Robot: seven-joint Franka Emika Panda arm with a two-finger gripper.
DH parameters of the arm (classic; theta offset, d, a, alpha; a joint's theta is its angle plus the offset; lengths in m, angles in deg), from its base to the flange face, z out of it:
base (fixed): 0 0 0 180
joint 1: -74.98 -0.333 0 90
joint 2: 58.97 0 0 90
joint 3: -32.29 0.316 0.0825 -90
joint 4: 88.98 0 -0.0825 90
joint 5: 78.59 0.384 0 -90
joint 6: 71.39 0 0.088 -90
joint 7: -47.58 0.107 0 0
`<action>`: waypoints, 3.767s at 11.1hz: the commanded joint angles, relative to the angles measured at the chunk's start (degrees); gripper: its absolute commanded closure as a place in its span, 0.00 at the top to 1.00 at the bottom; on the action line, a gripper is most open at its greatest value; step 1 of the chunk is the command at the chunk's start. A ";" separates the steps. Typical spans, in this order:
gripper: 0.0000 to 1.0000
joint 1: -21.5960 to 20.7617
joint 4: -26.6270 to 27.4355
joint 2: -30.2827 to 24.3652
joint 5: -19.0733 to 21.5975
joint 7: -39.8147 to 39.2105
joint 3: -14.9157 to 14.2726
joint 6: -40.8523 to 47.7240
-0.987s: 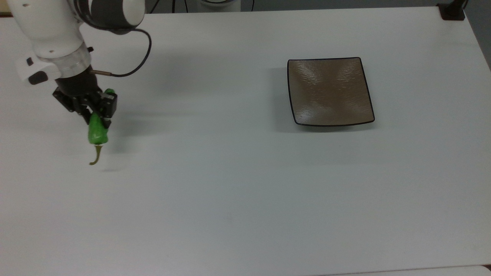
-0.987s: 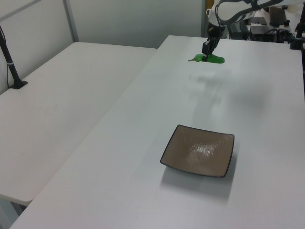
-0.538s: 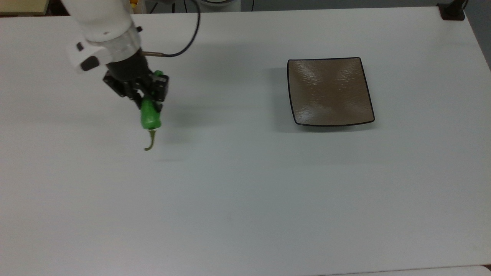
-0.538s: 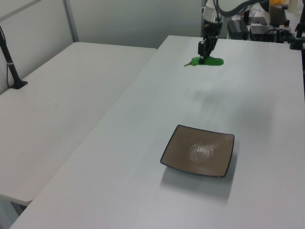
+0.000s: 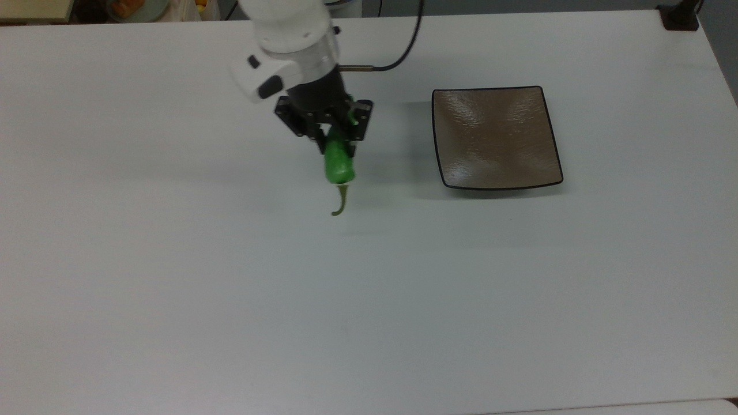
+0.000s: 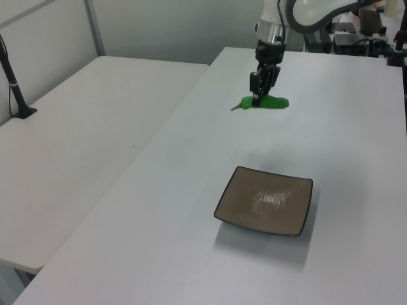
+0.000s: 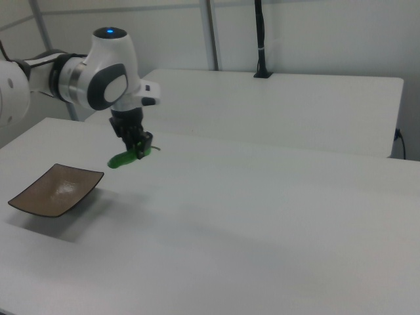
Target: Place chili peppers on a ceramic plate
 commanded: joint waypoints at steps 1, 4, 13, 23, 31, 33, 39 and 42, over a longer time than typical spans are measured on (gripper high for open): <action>0.24 -3.40 2.14 -2.07 0.36 5.50 2.88 -0.22; 0.25 -6.39 2.75 -3.03 -0.17 10.26 6.84 -0.40; 1.00 -15.63 8.29 -1.28 -6.85 17.65 9.84 -7.08; 1.00 -11.59 8.11 -10.31 -11.50 -1.05 6.96 15.39; 1.00 -13.79 8.29 -16.75 -9.93 -11.00 -15.89 16.83; 1.00 -13.87 8.38 -16.75 -7.31 -13.98 -19.15 15.70; 1.00 -13.52 8.64 -16.92 -4.83 -16.19 -20.04 15.51; 1.00 -13.61 8.73 -17.01 -4.83 -16.19 -19.95 15.34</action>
